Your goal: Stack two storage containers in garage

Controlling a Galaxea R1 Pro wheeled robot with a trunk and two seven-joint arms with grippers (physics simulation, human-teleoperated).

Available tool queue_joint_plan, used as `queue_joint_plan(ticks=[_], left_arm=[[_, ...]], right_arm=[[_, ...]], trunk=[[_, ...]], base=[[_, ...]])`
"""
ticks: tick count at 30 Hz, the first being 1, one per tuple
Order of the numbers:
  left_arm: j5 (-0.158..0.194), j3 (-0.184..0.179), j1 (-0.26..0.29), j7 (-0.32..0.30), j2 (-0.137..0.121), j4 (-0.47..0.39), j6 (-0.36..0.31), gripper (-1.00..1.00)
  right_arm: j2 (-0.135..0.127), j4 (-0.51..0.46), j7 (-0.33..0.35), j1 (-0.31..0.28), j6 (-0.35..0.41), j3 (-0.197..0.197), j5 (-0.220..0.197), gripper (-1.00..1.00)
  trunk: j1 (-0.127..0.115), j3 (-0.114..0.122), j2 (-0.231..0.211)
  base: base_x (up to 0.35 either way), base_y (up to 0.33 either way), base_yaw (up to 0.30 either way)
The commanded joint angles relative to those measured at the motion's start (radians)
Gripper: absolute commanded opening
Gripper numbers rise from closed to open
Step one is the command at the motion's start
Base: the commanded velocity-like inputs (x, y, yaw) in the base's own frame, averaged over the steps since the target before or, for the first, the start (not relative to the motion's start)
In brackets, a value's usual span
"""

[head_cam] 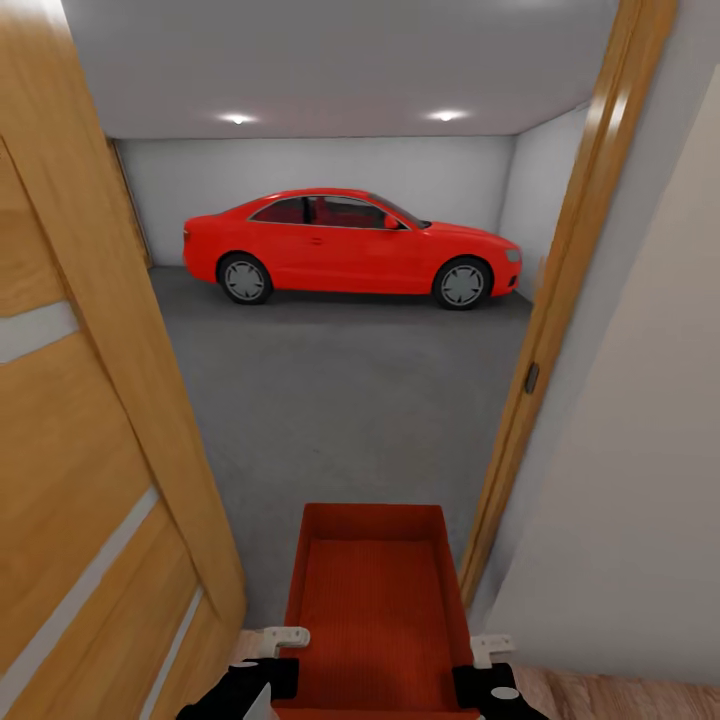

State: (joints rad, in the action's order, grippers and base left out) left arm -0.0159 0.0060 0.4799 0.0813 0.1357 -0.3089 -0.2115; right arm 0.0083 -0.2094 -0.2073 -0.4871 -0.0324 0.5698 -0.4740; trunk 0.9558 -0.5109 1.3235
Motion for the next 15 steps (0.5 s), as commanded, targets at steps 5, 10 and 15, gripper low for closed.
queue_joint_plan(ticks=[5, 10, 15], left_arm=[[-0.001, -0.011, 0.000, 0.009, 0.001, -0.006, 0.001, -1.00], [-0.001, -0.011, 0.000, 0.009, 0.001, -0.006, 0.003, -1.00], [-0.001, -0.011, 0.000, 0.009, 0.001, -0.006, 0.004, -1.00]], right_arm=[[0.000, 0.006, -0.021, -0.001, -0.004, 0.004, -0.026, -1.00], [0.000, 0.006, -0.020, -0.001, -0.004, 0.004, -0.026, -1.00], [0.000, 0.005, -0.021, -0.001, -0.004, 0.004, -0.026, -1.00]], trunk=[[0.000, -0.001, 0.001], [0.000, -0.001, 0.001], [0.000, -0.001, 0.001]], base=[[0.063, 0.075, 0.000], [0.006, 0.007, 0.000], [0.000, 0.000, 0.000]])
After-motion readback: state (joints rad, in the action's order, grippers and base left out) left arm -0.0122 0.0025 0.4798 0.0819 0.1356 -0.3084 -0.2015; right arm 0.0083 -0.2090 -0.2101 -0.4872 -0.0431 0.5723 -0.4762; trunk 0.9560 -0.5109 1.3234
